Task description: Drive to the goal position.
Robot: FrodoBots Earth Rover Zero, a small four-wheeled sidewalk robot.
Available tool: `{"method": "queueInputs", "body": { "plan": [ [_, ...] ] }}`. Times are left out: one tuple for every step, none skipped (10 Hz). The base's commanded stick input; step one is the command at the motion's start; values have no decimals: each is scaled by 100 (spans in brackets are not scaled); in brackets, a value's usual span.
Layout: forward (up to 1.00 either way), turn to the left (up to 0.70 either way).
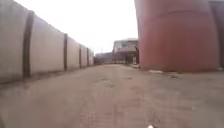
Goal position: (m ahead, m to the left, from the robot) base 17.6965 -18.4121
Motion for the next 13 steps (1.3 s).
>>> {"method": "queueInputs", "body": {
  "plan": [
    [100, -17],
    [100, 0],
    [100, 0],
    [100, 0],
    [100, 0],
    [100, 0],
    [100, 0],
    [100, 0],
    [100, 0],
    [100, 0],
    [100, 0],
    [100, 0],
    [100, 0]
  ]
}}
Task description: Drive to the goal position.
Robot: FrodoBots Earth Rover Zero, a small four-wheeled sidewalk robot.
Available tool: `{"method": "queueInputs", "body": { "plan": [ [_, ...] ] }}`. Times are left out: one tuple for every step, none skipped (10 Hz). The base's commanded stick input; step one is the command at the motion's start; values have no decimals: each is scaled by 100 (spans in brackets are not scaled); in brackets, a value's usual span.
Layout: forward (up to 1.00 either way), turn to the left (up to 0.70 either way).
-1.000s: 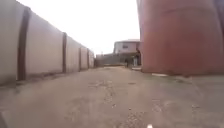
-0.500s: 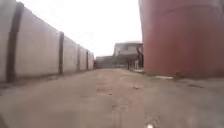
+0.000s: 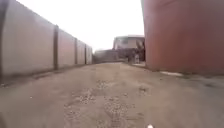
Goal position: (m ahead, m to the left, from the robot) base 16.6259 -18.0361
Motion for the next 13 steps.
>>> {"method": "queueInputs", "body": {
  "plan": [
    [100, 0],
    [100, 0],
    [100, 0],
    [100, -27],
    [100, -26],
    [100, -9],
    [100, 0],
    [100, 0],
    [100, 0],
    [100, 0],
    [100, 0],
    [100, 0],
    [100, 0]
  ]
}}
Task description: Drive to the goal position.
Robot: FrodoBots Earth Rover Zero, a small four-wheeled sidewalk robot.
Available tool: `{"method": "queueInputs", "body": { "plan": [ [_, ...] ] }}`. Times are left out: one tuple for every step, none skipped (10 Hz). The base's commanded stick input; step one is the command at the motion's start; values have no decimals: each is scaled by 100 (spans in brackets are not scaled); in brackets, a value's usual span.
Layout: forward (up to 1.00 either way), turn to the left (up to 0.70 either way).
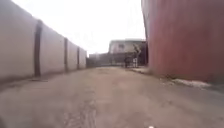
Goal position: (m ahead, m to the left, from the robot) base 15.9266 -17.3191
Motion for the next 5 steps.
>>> {"method": "queueInputs", "body": {
  "plan": [
    [100, 0],
    [100, 0],
    [100, 0],
    [100, 0],
    [100, 0]
  ]
}}
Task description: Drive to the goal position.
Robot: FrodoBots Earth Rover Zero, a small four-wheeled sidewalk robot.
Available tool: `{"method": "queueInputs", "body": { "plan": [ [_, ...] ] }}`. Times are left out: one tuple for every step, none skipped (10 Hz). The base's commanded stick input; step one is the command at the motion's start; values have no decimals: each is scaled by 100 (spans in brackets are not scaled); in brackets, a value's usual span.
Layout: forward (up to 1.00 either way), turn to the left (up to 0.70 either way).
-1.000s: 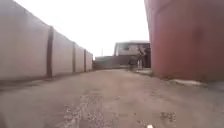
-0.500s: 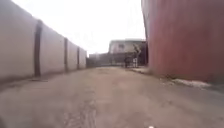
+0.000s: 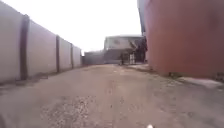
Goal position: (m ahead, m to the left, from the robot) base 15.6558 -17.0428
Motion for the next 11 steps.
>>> {"method": "queueInputs", "body": {
  "plan": [
    [100, 0],
    [100, 0],
    [100, 0],
    [100, 0],
    [100, 0],
    [100, 0],
    [100, 0],
    [100, 0],
    [100, 0],
    [100, 0],
    [100, 0]
  ]
}}
